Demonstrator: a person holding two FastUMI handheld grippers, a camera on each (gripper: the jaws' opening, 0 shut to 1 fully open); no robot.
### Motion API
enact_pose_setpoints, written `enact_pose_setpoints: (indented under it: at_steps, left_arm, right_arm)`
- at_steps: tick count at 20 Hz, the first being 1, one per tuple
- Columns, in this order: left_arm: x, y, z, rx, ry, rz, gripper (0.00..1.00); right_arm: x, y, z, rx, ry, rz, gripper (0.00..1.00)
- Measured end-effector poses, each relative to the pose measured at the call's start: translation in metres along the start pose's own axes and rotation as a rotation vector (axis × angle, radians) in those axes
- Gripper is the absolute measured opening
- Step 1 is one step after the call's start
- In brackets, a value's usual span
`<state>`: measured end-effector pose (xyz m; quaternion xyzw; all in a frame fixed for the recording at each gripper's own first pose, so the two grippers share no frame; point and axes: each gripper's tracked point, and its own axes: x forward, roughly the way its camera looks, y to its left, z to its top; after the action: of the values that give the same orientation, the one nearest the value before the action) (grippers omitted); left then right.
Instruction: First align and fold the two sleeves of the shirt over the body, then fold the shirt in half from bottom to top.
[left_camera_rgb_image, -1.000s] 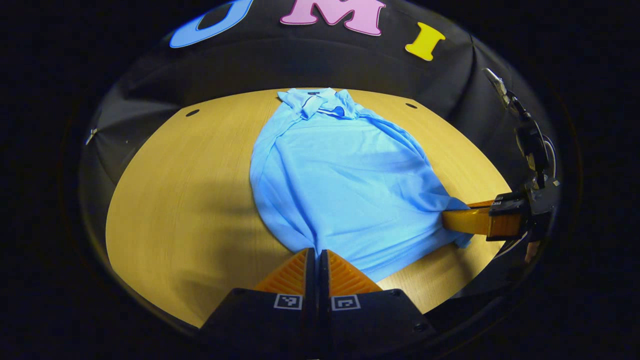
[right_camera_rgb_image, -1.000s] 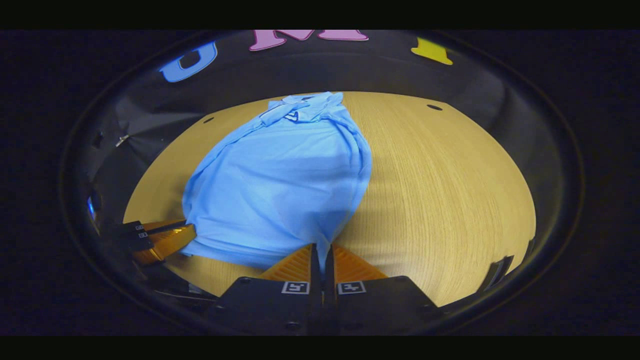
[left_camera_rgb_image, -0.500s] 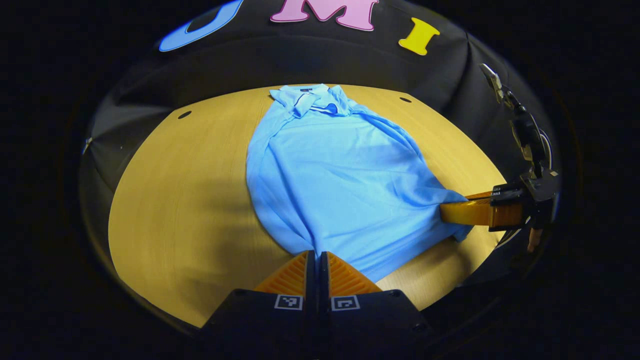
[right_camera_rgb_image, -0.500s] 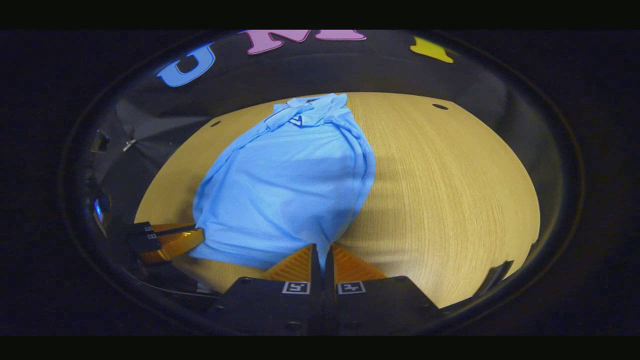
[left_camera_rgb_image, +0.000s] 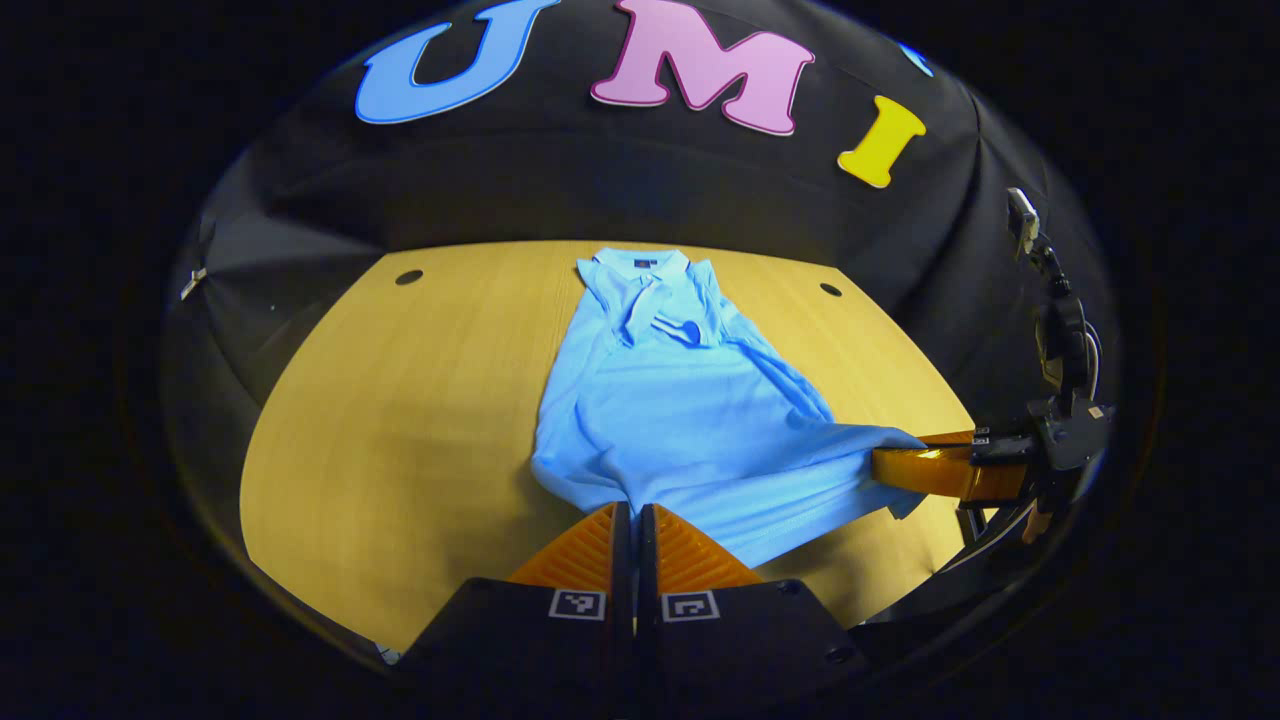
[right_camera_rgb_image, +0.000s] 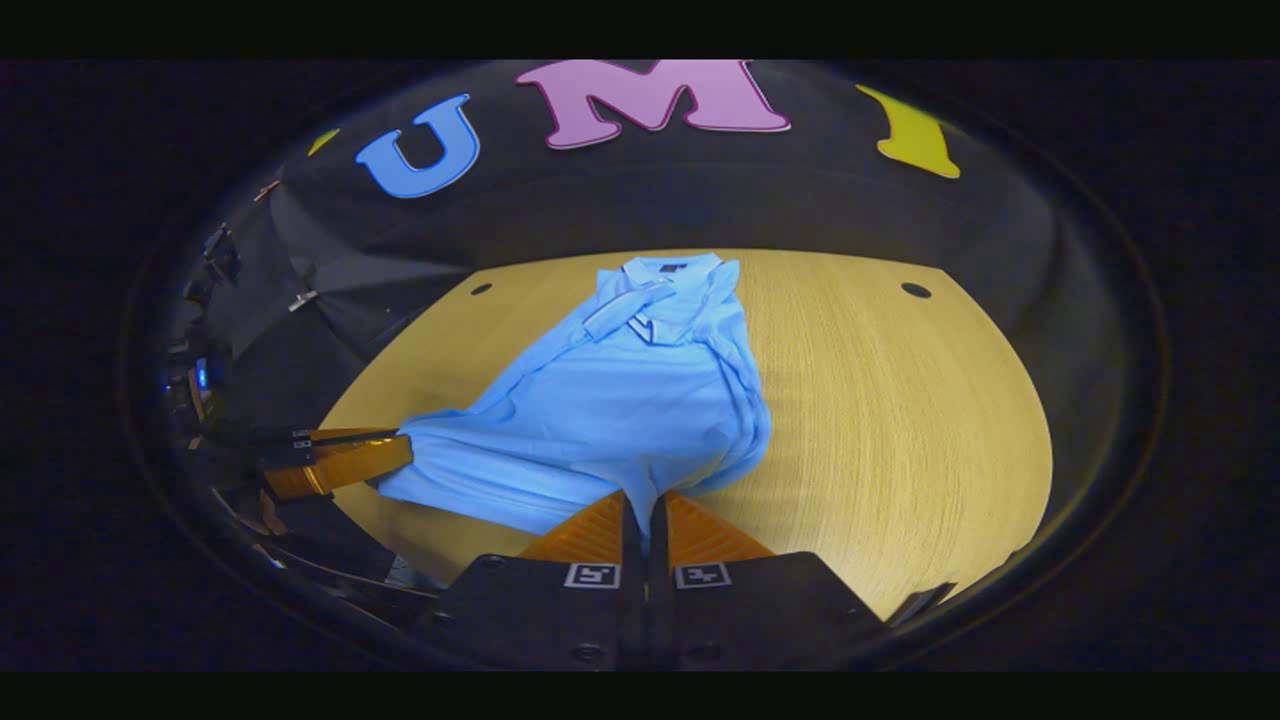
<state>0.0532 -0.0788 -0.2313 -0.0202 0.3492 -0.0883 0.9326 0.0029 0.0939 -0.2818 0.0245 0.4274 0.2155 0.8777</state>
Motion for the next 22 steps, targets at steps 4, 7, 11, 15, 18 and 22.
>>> enact_pose_setpoints:
  at_steps: [4,7,11,15,18,22]
  left_arm:
    - [-0.008,0.003,0.06,0.03,-0.067,0.011,0.06]
    - [0.0,0.001,0.106,-0.005,-0.106,-0.007,0.06]
    - [0.02,0.012,0.163,-0.002,-0.165,0.012,0.06]
    - [0.046,0.018,0.197,0.004,-0.188,0.015,0.06]
    - [0.075,0.023,0.22,0.034,-0.201,0.026,0.06]
    - [0.122,0.03,0.247,0.052,-0.204,0.025,0.06]
  right_arm:
    - [-0.003,0.003,0.069,-0.04,-0.089,0.035,0.11]
    - [0.003,0.001,0.122,-0.094,-0.166,0.041,0.0]
    - [0.019,0.0,0.171,-0.098,-0.211,0.073,0.05]
    - [0.046,-0.006,0.207,-0.098,-0.239,0.093,0.05]
    - [0.068,-0.012,0.233,-0.106,-0.261,0.092,0.05]
    - [0.103,-0.028,0.268,-0.094,-0.297,0.082,0.05]
